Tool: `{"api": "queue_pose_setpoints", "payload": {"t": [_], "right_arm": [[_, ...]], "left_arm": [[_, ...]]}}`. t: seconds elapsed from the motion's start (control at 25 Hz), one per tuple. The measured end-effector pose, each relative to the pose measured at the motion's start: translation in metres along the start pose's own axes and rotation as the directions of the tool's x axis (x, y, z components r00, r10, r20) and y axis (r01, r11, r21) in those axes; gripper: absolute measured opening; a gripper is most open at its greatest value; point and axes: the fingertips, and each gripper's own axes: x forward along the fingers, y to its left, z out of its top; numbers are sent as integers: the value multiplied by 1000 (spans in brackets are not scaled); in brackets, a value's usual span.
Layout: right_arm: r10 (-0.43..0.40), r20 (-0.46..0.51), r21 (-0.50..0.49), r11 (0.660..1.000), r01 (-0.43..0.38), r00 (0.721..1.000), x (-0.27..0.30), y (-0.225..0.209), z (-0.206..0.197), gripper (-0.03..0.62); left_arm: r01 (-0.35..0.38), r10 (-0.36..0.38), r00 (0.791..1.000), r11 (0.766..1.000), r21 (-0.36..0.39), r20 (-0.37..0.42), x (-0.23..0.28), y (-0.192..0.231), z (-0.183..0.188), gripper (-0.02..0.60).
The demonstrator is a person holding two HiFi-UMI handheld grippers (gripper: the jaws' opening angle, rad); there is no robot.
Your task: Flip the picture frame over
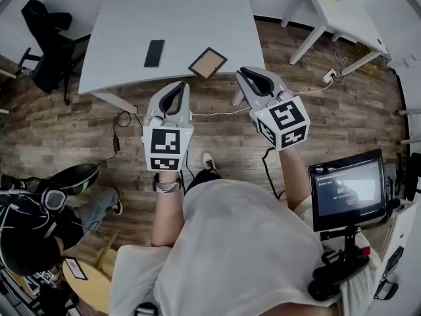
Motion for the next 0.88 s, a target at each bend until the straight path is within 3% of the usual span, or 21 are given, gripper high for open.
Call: {"api": "queue_pose_setpoints", "payload": {"t": [0.12,0.32,0.52,0.88], "right_arm": [[-3,-63,-26,1000,2,998,40,3,-11,49],[-21,-139,-60,998,13,990,61,2,-35,63],[18,-193,-42,999,-26,981,73,10,-55,85],[78,-327,-32,995,-94,942,143,14,-119,109]], "left_arm": [[2,-2,1000,1000,-19,-26,9,30,-16,5],[-1,-1,998,999,-35,-66,10,39,-35,5],[-8,2,995,998,-55,-103,6,38,-51,5],[-31,3,979,990,-135,-204,33,59,-112,5]]}}
